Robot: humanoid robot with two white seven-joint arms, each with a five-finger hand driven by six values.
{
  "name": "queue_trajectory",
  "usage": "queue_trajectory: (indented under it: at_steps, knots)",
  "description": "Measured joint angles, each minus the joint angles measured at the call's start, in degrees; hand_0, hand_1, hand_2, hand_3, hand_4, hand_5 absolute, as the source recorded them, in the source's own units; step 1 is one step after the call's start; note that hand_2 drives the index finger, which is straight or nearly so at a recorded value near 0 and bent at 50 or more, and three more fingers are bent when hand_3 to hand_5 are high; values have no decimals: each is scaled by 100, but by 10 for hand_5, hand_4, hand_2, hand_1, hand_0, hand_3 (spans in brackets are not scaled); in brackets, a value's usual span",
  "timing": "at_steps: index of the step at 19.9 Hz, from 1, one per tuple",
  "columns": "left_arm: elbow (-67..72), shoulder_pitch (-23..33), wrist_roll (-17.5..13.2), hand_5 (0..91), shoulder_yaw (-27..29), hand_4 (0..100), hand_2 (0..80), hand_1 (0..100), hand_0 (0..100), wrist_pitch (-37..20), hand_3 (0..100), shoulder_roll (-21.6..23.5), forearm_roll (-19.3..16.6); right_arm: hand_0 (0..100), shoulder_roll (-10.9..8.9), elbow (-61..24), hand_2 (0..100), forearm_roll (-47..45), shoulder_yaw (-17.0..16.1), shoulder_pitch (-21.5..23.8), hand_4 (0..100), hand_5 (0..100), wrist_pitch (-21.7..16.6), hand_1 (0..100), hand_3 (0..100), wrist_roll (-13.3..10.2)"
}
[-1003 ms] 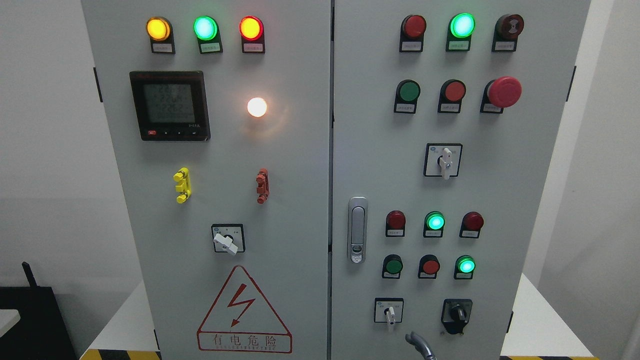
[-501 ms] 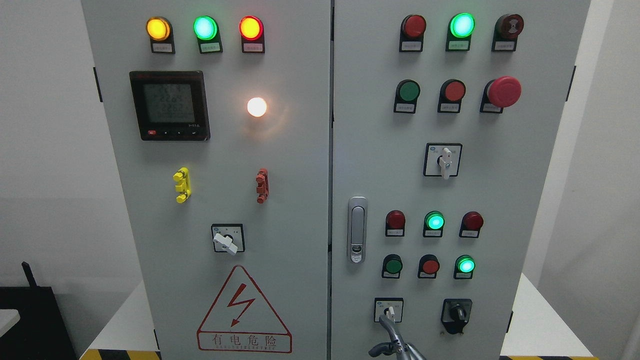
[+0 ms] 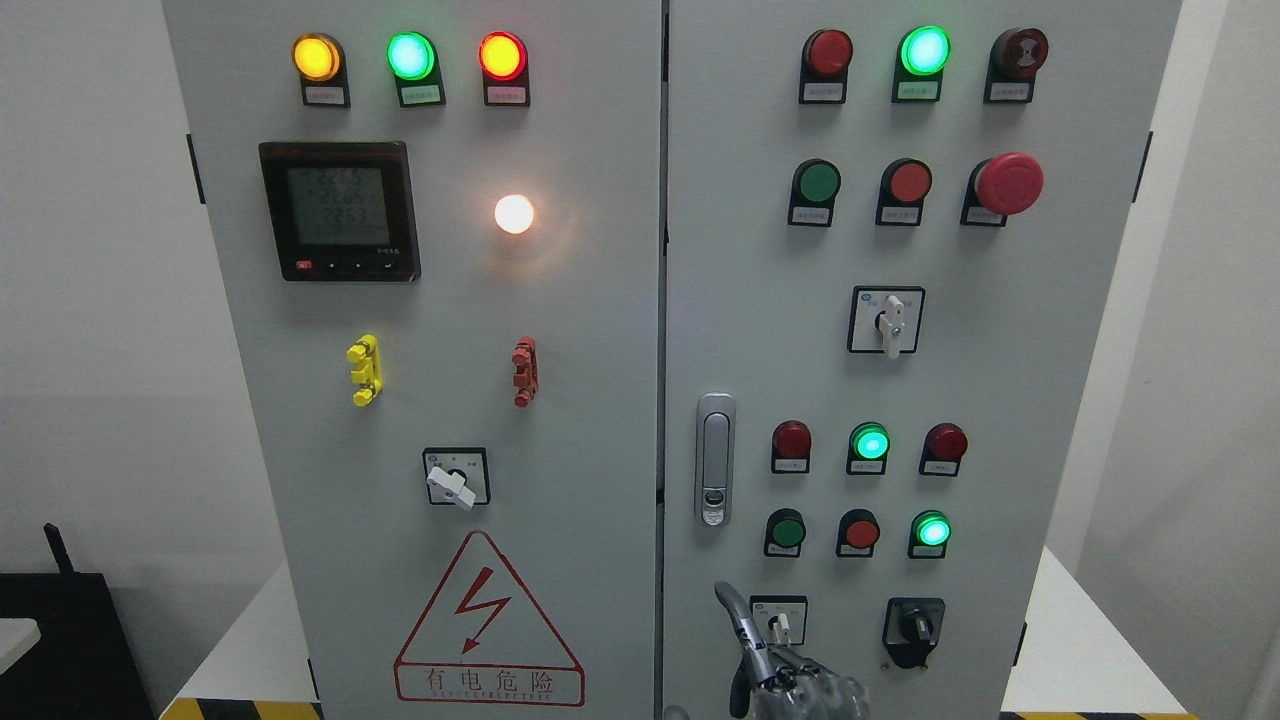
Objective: Release door handle
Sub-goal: 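Raise the right hand from below toward the silver door handle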
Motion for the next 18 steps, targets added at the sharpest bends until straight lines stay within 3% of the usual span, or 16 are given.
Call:
queue_trajectory:
  at_steps: [9, 18]
  knots:
    - [0, 1, 0, 0, 0, 0, 0, 389, 120, 0, 0, 0, 0, 399, 51, 335, 0, 381, 14, -488, 1000, 1000, 524, 429, 1000, 369]
    - [0, 2, 0, 0, 0, 0, 0, 389, 120, 0, 0, 0, 0, 405, 74, 509, 0, 453, 2, -744, 1000, 1000, 656, 422, 1000, 549]
